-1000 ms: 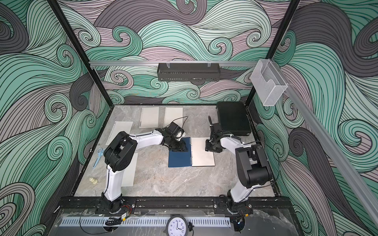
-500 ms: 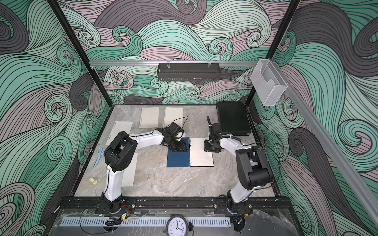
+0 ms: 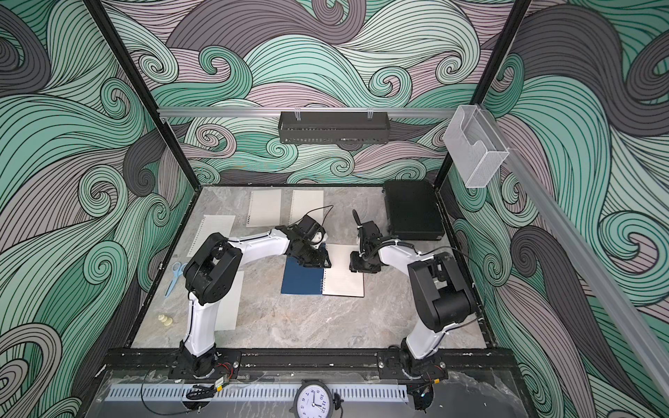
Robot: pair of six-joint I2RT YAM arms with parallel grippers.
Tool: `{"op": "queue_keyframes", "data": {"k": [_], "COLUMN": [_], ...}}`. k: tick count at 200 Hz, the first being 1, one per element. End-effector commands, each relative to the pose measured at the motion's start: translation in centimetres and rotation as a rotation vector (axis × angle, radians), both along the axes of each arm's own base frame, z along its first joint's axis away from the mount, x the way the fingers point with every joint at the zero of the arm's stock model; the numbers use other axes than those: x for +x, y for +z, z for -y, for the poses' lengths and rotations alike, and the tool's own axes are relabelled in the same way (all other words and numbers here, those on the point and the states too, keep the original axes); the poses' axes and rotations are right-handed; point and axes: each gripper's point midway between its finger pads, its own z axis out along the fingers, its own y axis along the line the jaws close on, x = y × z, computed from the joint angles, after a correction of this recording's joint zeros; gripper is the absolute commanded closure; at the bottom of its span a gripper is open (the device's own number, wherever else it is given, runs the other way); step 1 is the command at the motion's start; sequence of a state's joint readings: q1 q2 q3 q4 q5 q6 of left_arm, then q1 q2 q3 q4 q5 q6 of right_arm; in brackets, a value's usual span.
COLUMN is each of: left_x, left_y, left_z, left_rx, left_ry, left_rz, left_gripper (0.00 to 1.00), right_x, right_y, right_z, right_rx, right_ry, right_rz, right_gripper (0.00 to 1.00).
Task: Tear off pages from different notebooks
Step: Move the notebook to the center of the board.
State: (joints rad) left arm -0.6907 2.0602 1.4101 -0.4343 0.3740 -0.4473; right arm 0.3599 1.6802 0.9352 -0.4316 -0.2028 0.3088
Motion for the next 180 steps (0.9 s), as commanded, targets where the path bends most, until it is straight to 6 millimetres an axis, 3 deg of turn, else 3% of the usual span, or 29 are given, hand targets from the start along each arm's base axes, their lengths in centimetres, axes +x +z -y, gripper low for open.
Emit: {"op": "queue_keyframes", "data": {"k": [1, 39, 80, 128, 180], "left_x": [0.1, 0.1, 0.4, 0.4, -1.0], "left_y": [1.4, 2.7, 3.9, 5.0, 5.0], "left_z": [-0.7, -0.7, 0.2, 2.1, 4.7], "left_rx": [0.045, 0.046, 0.056, 0.090, 0.135], "left_ry": [-0.013, -0.034, -0.057, -0.099, -0.191], "left_rz": [0.038, 0.064, 0.116, 0.183, 0.245], "left_gripper": [0.52, 0.49, 0.43, 0.36, 0.31], "right_x": [0.5, 1.6, 2.1, 1.7, 1.3], "right_y": [0.7, 2.0, 2.6, 3.2, 3.2], "right_z": [-1.1, -0.2, 2.3, 4.7, 6.4], "right_rx": [0.055, 0.066, 0.101, 0.150, 0.171], "right_ry": [-0.002, -0.029, -0.096, -0.172, -0.221], "right_rz": [0.021, 0.074, 0.118, 0.167, 0.182], "right_gripper": [0.47, 0.44, 0.42, 0.35, 0.31]}}
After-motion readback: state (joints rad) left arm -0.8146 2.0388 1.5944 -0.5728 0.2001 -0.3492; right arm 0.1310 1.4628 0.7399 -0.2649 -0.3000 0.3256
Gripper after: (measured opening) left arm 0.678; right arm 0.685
